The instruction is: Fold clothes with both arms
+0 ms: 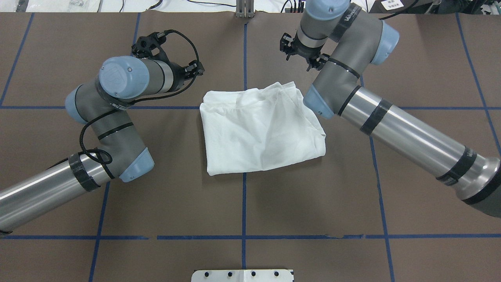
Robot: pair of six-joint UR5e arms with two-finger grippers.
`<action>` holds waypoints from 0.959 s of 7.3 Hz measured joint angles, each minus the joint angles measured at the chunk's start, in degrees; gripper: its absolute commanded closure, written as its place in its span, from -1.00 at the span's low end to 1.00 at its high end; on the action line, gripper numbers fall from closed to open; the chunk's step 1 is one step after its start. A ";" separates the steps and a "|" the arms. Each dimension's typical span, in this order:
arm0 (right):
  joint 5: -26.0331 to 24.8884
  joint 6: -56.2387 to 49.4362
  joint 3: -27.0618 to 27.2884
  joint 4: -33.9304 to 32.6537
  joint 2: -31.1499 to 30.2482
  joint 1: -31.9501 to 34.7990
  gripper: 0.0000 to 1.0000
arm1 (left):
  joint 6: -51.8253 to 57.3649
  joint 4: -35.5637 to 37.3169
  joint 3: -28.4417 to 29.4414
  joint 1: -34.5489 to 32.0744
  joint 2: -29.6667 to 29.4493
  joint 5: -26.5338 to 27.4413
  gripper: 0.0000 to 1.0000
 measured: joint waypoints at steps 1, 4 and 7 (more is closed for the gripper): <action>1.40 -5.67 -0.91 0.29 -1.11 2.87 -1.00 | 2.17 -0.95 0.66 -1.01 0.18 -0.17 -1.00; 8.20 -23.30 -0.12 0.51 -8.27 11.84 -1.00 | 15.87 -2.24 -2.66 -5.32 5.84 -7.53 -1.00; 19.33 -44.12 3.30 -0.28 -17.87 24.14 -1.00 | 38.25 -2.11 -7.94 -15.24 15.06 -21.21 -1.00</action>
